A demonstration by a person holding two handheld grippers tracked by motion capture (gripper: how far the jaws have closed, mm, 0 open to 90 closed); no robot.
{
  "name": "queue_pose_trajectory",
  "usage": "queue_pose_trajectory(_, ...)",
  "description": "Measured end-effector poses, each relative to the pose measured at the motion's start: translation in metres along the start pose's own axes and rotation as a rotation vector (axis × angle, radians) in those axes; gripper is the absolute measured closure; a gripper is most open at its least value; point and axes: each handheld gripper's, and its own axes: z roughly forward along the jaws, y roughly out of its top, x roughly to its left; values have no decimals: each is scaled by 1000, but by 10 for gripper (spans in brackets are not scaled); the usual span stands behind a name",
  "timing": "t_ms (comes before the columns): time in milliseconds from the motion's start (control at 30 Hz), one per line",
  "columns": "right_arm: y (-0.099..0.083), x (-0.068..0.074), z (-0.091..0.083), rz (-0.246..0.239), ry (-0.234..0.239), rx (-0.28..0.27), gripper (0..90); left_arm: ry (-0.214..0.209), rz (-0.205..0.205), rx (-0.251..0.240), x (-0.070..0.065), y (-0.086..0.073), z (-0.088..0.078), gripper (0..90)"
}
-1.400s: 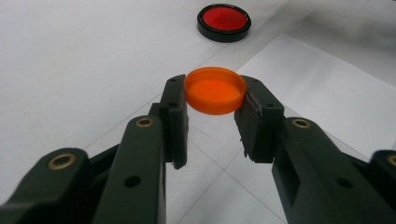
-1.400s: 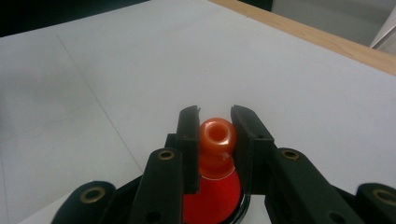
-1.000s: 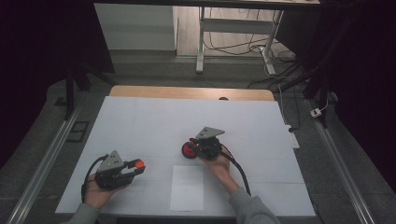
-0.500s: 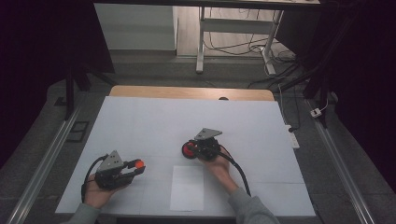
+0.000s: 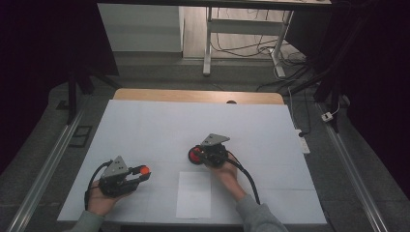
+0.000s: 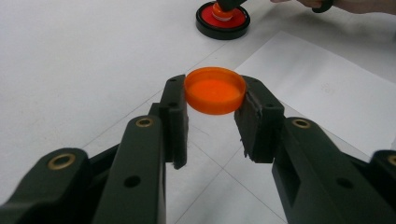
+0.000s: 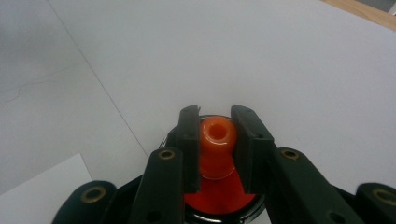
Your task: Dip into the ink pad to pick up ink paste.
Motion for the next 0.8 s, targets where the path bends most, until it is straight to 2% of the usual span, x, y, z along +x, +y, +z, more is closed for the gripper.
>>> queue_pose_trajectory(800,-2,0,0,-1,-1,-16,728,2,-1,-2,0,0,0,653)
